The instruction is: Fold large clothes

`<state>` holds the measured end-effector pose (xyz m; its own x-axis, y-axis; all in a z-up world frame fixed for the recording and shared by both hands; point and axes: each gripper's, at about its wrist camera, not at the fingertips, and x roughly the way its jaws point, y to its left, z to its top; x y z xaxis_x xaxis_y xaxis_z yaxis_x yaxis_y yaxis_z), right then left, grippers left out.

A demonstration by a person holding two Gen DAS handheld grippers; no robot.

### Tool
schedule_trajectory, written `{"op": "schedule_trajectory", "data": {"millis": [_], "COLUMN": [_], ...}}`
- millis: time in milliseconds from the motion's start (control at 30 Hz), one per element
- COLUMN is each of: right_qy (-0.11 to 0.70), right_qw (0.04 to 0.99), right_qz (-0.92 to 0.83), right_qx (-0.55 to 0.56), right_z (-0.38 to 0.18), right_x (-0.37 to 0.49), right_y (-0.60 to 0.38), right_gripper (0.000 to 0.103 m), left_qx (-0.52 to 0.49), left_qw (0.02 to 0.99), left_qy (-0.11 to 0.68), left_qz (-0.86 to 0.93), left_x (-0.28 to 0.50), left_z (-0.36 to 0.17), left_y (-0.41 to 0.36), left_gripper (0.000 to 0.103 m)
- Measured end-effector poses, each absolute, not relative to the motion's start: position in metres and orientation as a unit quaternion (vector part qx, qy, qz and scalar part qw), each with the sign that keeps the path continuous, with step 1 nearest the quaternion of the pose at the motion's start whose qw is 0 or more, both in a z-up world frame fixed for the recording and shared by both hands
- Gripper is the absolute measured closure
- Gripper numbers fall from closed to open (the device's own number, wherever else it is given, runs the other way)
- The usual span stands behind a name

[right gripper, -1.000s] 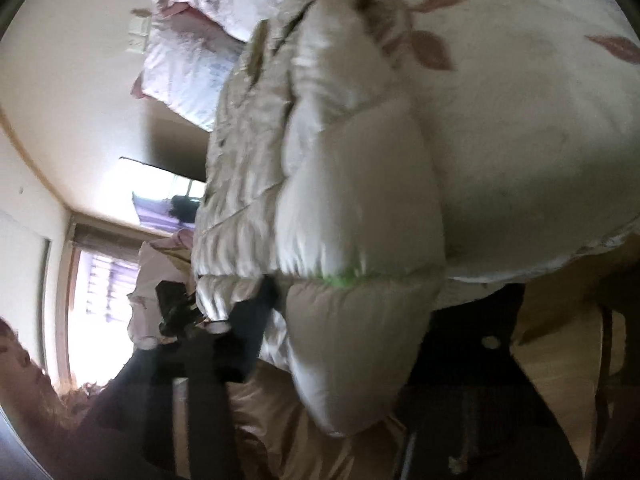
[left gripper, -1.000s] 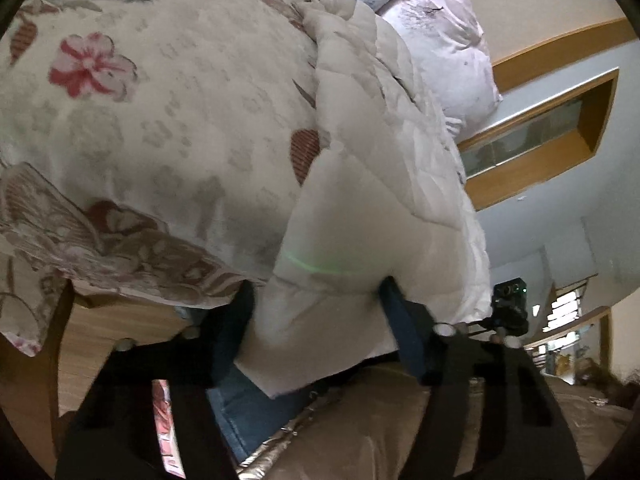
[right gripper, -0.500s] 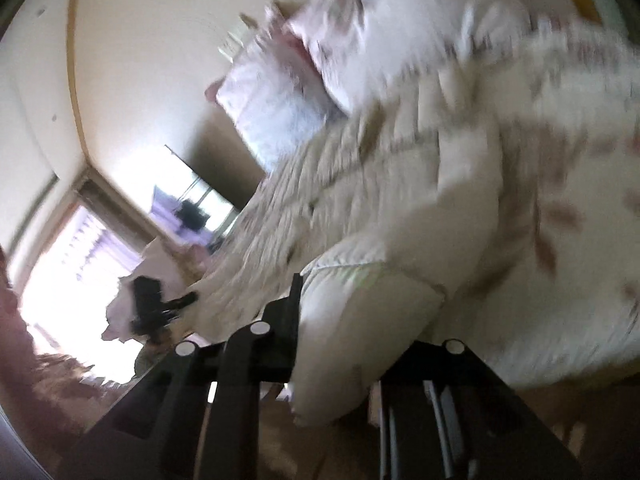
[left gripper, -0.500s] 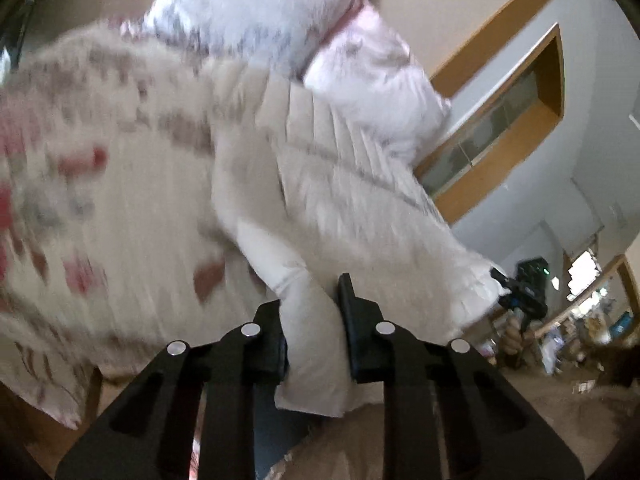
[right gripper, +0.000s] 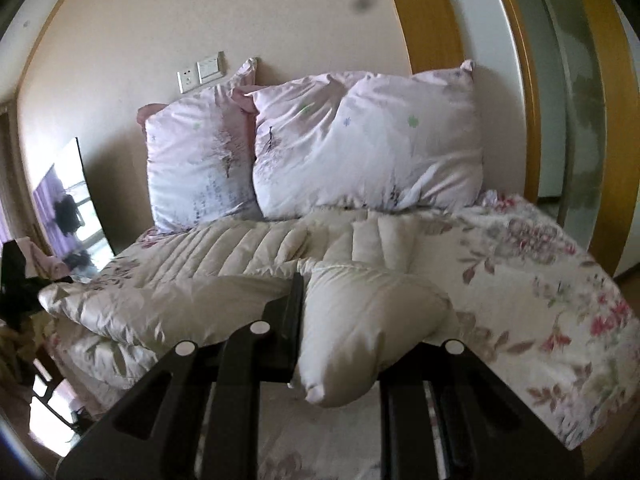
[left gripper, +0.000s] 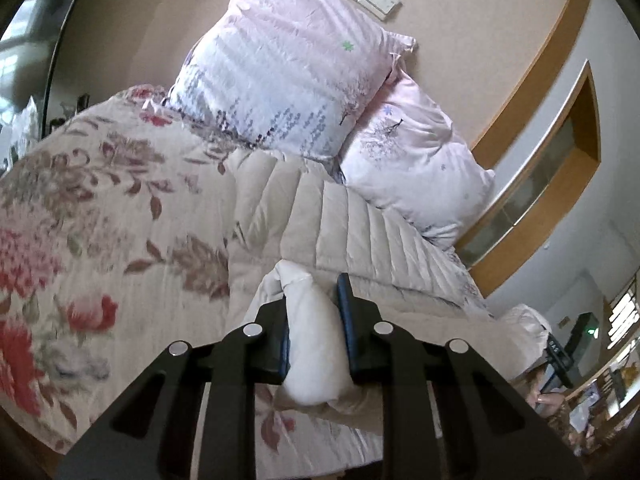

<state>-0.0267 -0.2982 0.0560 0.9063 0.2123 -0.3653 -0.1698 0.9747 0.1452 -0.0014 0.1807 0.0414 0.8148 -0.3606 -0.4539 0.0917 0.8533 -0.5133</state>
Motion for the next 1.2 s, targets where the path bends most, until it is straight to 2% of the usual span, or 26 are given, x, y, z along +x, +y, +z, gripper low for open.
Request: {"op": "schedule_trajectory", "data": {"millis": [633,1200], "right_qy": [0.191,0.151], "right_qw": [0.975,0.984], "right_qz": [0.083,0.078], "right_qx": [0.073,0.062], "right_z": [0.059,0.086], "right_x": [0.020,0.053], "right_y": [-0.306,-0.301], "right_gripper": [0.086,0.086], "left_qx": [-0.249,-0.236], "left_qw": [0.924,0.937], "left_qy": [0.273,0.239], "left_qz": [-0.102,-0.094], "left_x": [0.057,0.104], "left_z": [0.054,0.084], "left_y": [0.185,0.183], "left_gripper": [0.085,0.088]}}
